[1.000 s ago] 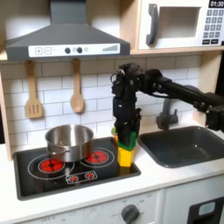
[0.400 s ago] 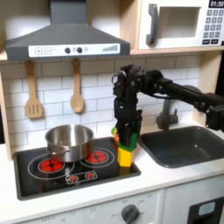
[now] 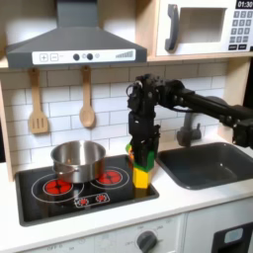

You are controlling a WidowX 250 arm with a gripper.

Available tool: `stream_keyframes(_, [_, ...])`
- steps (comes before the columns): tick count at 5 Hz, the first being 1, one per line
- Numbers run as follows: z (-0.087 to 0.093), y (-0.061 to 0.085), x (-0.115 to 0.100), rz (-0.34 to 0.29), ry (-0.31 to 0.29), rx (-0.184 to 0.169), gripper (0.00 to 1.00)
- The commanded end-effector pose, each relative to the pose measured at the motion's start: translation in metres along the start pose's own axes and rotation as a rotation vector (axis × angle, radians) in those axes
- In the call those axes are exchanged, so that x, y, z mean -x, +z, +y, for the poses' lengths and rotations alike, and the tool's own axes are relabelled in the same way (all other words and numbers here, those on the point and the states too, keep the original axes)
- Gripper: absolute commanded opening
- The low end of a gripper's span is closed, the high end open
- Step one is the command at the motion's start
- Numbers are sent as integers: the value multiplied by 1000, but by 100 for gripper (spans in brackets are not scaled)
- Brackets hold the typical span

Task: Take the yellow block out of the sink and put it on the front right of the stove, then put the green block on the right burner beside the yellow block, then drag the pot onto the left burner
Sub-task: 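Put the green block on the right burner beside the yellow block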

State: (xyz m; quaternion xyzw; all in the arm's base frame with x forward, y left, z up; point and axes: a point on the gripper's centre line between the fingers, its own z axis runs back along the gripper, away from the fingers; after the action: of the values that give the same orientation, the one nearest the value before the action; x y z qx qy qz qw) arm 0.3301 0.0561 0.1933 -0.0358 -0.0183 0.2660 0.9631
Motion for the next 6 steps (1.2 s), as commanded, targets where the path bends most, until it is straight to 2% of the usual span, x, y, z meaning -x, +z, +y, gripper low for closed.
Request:
stream_keyframes(1, [3, -2, -5, -15, 5, -10, 0])
stream_keyframes(2, [3, -2, -6, -18, -3, -16, 0])
stream_keyframes(3, [4, -4, -6, -6, 0, -30, 100])
stream_keyframes(4, [5, -10, -6, 15, 2, -34, 100])
stream_keyframes(6, [5, -9, -3, 25, -4, -36, 100])
